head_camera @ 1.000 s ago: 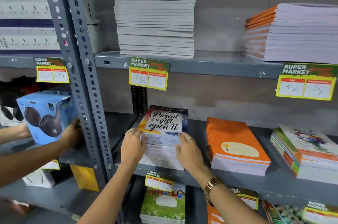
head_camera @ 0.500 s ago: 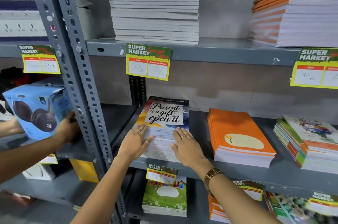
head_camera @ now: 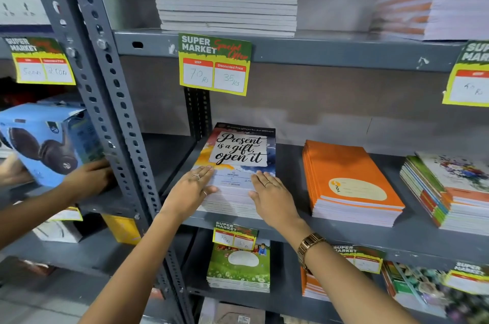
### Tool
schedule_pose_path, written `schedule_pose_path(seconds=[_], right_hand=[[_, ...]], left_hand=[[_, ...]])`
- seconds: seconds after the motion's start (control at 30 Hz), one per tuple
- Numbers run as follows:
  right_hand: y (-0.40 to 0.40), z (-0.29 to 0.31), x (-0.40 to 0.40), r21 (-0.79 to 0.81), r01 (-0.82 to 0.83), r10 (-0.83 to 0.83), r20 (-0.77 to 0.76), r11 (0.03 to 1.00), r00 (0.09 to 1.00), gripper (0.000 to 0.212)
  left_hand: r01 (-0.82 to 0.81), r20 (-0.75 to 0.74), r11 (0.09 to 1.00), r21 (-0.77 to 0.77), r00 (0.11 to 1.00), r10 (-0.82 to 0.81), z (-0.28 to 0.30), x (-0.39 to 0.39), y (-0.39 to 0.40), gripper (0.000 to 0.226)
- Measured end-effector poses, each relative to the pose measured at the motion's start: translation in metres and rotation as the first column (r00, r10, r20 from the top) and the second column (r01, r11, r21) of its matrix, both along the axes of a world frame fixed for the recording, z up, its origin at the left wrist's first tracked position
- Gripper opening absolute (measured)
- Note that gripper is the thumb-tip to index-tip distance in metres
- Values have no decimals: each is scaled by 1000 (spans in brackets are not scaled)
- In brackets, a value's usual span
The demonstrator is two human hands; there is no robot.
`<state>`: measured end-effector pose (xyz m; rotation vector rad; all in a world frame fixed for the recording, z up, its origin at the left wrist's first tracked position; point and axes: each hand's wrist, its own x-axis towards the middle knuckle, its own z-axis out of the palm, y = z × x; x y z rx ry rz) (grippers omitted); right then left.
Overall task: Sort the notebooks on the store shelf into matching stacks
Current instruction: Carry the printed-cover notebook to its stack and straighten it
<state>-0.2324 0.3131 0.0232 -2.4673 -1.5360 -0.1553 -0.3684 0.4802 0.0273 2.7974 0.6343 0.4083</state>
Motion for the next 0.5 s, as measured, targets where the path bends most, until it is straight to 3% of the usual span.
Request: schedule_pose_path(seconds=[0.5], right_hand=[[3,-8,-4,80,21,-31,120,997,992,46]], left_hand=[[-37,81,998,-57,996,41,-4,0,-1,54]])
